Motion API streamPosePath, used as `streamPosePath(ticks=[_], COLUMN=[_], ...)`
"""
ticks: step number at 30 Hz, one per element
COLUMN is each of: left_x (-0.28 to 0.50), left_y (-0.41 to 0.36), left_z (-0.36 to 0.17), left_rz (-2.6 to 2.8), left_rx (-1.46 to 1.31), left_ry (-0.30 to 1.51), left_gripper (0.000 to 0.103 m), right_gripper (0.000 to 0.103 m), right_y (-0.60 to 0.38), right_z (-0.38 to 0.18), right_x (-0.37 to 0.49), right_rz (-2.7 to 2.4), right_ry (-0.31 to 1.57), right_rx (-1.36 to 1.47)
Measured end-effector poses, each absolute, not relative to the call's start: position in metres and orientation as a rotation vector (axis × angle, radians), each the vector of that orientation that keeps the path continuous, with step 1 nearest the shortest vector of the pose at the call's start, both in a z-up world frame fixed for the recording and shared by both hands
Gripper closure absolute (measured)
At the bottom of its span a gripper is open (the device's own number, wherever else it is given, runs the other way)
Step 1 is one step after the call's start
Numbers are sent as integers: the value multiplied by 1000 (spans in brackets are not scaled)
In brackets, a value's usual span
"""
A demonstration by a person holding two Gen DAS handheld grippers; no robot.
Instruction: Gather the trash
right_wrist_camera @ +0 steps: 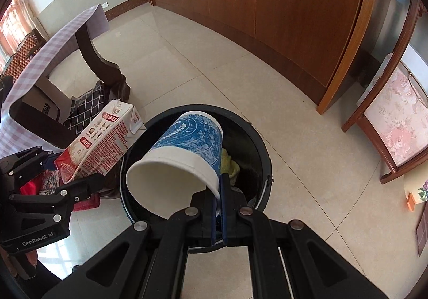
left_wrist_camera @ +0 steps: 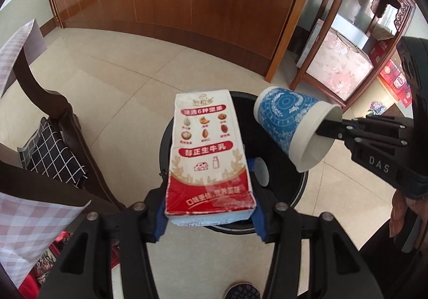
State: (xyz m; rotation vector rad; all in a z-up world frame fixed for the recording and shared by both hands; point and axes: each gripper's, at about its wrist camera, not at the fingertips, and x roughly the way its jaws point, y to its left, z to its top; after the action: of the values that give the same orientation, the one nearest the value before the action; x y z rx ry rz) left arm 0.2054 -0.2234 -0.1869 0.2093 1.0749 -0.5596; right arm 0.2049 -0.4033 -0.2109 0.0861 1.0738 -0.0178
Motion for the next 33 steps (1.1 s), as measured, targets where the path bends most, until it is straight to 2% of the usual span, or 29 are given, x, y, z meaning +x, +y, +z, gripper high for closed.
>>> streamPosePath(ticks=[1, 2, 3, 4, 5, 6, 9, 11, 18, 33], left_x=[208, 210, 211, 211, 210, 208, 204, 199, 173, 146], left_y=[-226, -225, -225, -221, -217, -212, -197, -192, -179, -137], left_z=[-192, -197, -200, -200, -198, -196, -188, -182, -149, -84], left_rz=[-552, -529, -489, -469, -463, -440, -391, -371, -348, -331], left_rx=[209, 217, 232, 230, 216, 211, 187, 195, 175, 152], left_ry=[1079, 1081, 1080, 1070, 1055, 1042, 1021, 1006, 923, 805], left_gripper=[50, 43, 26, 20, 13, 9, 7, 3, 1, 1], right_gripper=[100, 95, 66, 45, 19, 17, 14, 0, 0, 0], right_y=[-403, -405, -406, -409, -412, -417, -431, -434, -402, -345], right_z=[-218, -228, -236, -240, -239, -239, -236, -226, -186, -118], right_x=[209, 212, 215, 214, 212, 208, 199, 190, 164, 123], right_rz=[-15, -26, -57, -85, -107, -141, -182, -235, -242, -197], right_ry=[1086, 1118, 1149, 1155, 1142, 1131, 1139, 1095, 928, 804], right_rx=[82, 71, 56, 42, 32, 24, 77, 83, 98, 66])
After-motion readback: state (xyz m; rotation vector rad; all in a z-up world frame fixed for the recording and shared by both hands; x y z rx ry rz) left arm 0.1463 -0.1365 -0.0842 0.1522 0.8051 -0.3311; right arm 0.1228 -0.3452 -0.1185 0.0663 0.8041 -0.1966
